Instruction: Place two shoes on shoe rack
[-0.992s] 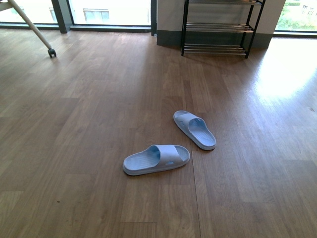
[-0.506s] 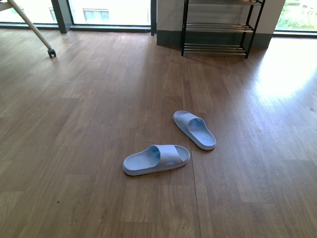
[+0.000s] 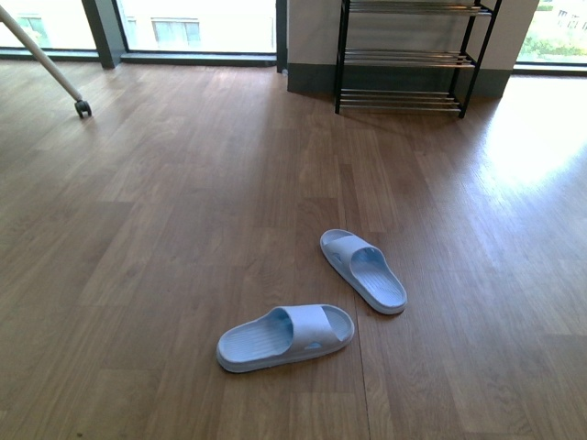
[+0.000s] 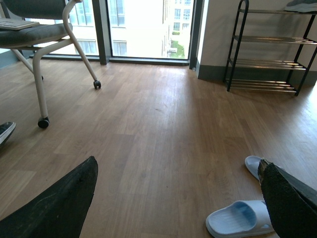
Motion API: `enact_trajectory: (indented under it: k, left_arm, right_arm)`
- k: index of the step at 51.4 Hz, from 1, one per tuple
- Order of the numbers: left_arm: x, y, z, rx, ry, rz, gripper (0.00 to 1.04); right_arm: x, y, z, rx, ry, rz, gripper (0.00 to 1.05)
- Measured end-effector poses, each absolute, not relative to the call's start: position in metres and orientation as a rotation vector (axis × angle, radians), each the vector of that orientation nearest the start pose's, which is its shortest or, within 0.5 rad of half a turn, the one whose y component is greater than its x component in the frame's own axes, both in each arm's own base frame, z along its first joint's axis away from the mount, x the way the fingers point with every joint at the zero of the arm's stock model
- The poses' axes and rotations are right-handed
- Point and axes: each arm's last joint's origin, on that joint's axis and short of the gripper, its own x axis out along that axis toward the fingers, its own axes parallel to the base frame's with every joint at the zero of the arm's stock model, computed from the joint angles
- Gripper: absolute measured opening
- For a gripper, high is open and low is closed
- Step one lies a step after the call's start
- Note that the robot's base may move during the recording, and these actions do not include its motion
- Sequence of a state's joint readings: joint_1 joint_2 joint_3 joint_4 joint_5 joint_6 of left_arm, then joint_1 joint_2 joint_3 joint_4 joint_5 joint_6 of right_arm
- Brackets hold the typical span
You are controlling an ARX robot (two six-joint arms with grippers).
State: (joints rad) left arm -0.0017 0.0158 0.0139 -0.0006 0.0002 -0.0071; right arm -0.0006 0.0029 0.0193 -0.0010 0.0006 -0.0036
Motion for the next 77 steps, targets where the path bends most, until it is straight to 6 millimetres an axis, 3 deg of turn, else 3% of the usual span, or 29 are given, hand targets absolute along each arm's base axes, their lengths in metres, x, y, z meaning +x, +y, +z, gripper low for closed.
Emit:
enact_trajectory:
  k: [69, 77]
  left_arm:
    - [0.098, 0.000, 0.167, -0.007, 0.002, -0.002, 0.95]
    - [0.098, 0.000, 0.167, -0.007, 0.002, -0.002, 0.95]
  right_arm:
    - [0.097, 0.000, 0.170, -0.004, -0.015, -0.001, 0.95]
    - [0.107, -0.006, 0.163, 0.083, 0.139, 0.203, 0.95]
